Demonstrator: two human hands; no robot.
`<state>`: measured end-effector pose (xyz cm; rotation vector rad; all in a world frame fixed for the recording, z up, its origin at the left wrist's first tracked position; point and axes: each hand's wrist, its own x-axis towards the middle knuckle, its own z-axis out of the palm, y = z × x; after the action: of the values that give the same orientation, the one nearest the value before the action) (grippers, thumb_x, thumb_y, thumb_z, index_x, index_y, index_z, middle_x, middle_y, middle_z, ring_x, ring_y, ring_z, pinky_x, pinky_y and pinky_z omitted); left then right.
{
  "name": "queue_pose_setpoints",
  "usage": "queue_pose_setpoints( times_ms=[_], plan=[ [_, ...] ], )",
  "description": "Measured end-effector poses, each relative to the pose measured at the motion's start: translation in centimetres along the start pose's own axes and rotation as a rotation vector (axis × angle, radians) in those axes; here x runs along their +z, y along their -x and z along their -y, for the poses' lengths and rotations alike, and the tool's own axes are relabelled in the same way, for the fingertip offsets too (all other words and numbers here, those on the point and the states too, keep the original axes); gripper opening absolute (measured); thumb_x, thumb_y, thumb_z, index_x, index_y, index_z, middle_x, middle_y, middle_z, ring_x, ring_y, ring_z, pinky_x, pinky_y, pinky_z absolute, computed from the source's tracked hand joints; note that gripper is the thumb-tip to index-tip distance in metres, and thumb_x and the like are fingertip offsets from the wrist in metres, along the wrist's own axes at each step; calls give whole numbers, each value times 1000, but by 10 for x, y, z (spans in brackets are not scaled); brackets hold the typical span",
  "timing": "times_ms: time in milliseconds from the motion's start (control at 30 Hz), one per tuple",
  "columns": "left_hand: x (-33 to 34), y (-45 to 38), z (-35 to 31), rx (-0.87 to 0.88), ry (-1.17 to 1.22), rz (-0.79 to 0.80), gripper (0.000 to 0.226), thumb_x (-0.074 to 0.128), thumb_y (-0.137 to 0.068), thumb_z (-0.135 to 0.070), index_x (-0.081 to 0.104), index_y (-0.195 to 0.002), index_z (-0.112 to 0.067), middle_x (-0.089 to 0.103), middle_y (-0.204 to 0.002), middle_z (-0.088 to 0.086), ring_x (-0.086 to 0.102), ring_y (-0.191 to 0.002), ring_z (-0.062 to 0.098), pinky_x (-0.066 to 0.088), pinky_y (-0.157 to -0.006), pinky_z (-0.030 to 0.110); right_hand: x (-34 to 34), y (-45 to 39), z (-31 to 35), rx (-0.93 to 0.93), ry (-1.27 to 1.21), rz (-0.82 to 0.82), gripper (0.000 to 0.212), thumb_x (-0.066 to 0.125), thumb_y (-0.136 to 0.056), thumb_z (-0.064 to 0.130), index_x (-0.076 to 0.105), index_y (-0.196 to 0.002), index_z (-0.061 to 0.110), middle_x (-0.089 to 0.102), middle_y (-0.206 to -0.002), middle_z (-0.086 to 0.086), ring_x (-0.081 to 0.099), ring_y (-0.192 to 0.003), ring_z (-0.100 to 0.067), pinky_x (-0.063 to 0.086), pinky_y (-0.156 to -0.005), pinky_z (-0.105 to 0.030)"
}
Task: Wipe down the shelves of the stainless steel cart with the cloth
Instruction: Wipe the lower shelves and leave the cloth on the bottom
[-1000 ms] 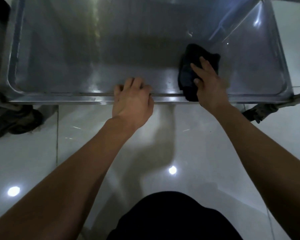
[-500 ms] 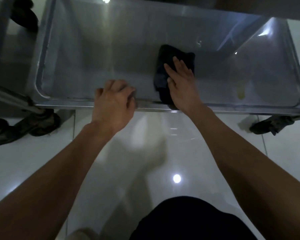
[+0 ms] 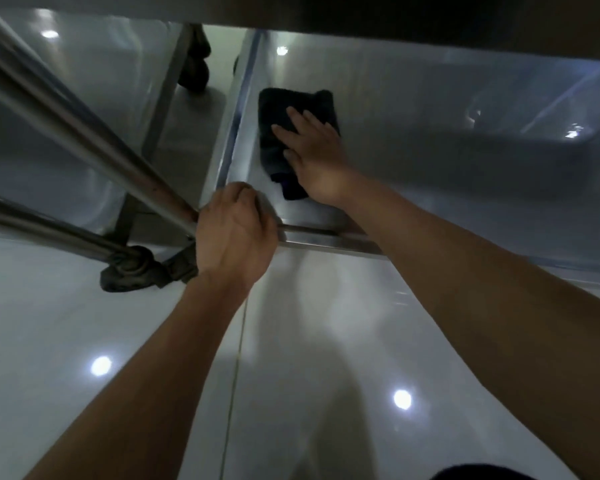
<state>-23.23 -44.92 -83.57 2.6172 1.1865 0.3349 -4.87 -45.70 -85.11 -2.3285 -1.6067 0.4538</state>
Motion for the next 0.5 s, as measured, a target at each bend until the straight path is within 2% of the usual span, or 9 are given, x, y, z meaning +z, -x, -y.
queue_pose_setpoints(
  times_ms=[200,300,367,433,500],
  plan=[
    [3,-4,4,-62,75,-25,18,53,-88,-18,66,-82,-7,63,-94,7,60,-82,26,51,-72,40,6,-23,34,-124,-19,64,48,33,-109,30,29,-156,31,6,-168,-1,4,-155,-24,5,-124,-42],
    [2,-5,-2,-62,67,-21,21,49,-88,-20,64,-84,-7,63,-94,9,58,-86,29,51,-76,46,2,-19,28,-114,-29,59,47,33,-108,28,30,-156,30,8,-168,-1,5,-155,-23,5,-124,-41],
    [2,-5,-10,-46,-4,5,26,44,-87,-25,63,-94,-9,64,-100,10,56,-95,32,48,-83,50,1,-14,21,-73,-25,36,49,34,-108,24,29,-156,30,8,-168,-2,6,-154,-24,5,-124,-41],
    [4,-6,-22,-35,-43,36,33,46,-89,-29,63,-111,-12,64,-114,8,53,-109,32,43,-93,50,-3,-8,7,-11,-27,7,50,35,-107,21,28,-156,30,8,-168,-2,6,-154,-24,5,-124,-42],
    [8,-9,-38,0,-25,58,38,49,-88,-29,61,-121,-14,63,-122,7,50,-116,32,40,-95,48,-12,-1,-15,47,-32,-13,51,36,-107,18,29,-156,29,9,-168,-1,7,-154,-23,6,-124,-42]
  ],
)
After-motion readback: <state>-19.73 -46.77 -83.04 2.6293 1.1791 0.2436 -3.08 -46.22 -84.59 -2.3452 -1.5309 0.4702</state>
